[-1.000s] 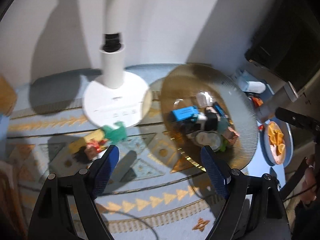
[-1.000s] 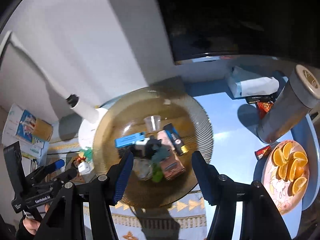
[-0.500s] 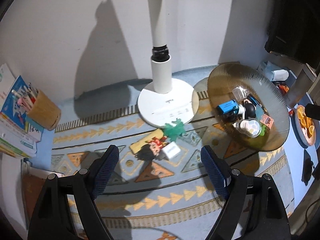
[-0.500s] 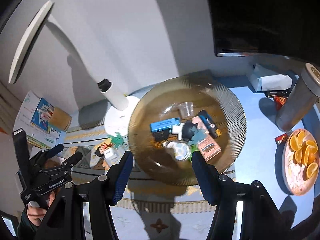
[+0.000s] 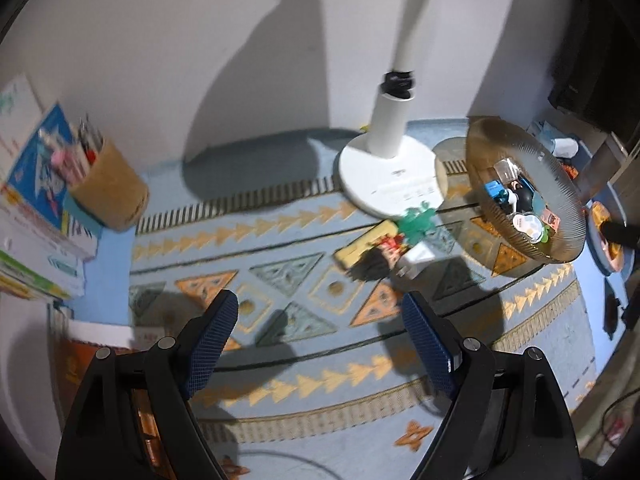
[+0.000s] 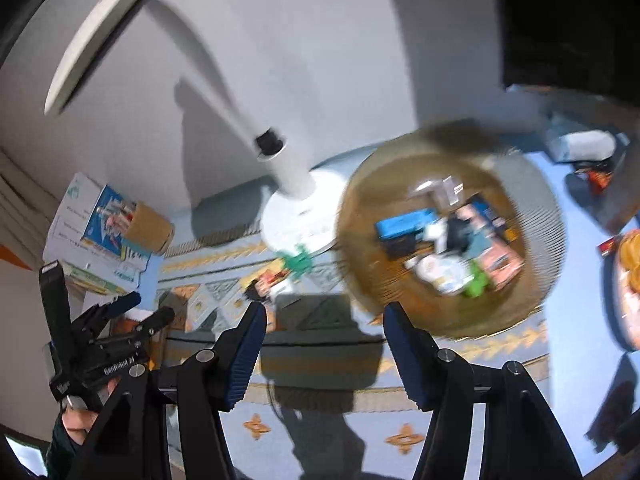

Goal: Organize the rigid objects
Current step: 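Move both open tools back over the cluttered rug, then grasp the white charger with the right tool while the left tool grasps the red-haired doll, then carry charger and doll over the amber plate and release both onto it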

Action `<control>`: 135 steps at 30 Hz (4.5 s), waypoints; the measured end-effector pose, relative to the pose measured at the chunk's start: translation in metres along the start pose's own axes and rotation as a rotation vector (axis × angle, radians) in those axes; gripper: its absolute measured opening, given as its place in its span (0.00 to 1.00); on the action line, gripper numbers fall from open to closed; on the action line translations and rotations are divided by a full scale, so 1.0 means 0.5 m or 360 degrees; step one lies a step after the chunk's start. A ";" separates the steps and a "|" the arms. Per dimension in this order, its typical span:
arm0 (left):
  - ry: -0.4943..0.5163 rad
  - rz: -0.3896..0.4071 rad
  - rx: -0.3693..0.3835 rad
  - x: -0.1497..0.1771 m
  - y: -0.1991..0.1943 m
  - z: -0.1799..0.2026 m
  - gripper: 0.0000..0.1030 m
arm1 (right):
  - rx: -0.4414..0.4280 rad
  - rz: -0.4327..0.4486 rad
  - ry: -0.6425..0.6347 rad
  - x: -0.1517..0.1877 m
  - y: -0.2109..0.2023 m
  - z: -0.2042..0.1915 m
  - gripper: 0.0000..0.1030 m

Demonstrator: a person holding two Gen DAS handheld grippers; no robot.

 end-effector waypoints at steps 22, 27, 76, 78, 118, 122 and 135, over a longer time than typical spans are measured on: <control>0.0280 -0.0193 0.0468 -0.025 0.173 0.025 0.78 | -0.0092 -0.0466 0.0551 0.037 0.365 -0.101 0.44; 0.0343 -0.0280 0.0535 -0.011 0.211 0.042 0.78 | 0.0065 -0.0475 0.0606 0.034 0.407 -0.081 0.44; -0.0010 -0.0136 0.0716 0.024 0.086 0.143 0.27 | 0.0167 0.0010 -0.0129 0.000 0.108 -0.046 0.26; 0.0004 -0.0060 0.0726 0.003 0.037 0.159 0.27 | 0.0207 0.0117 -0.0133 -0.029 0.057 -0.042 0.26; 0.0116 -0.0052 0.0782 -0.139 0.131 0.526 0.27 | 0.0463 0.0045 0.0004 -0.150 -0.041 0.421 0.26; 0.0084 -0.0131 0.0780 -0.139 0.171 0.524 0.27 | 0.0455 -0.0052 0.0004 -0.151 0.008 0.440 0.26; 0.0098 -0.0140 0.0650 -0.114 0.167 0.485 0.90 | 0.0368 0.0003 0.0155 -0.174 -0.003 0.463 0.53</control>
Point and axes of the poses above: each gripper's, at about its wrist camera, not at the fingertips, and y roughly the way its jaws point, z to its right, x to its underside, the point moved 10 cm from there along y, roughly the way its jaws point, and after that the axes turned 6 degrees about x, right-handed, at the moved point
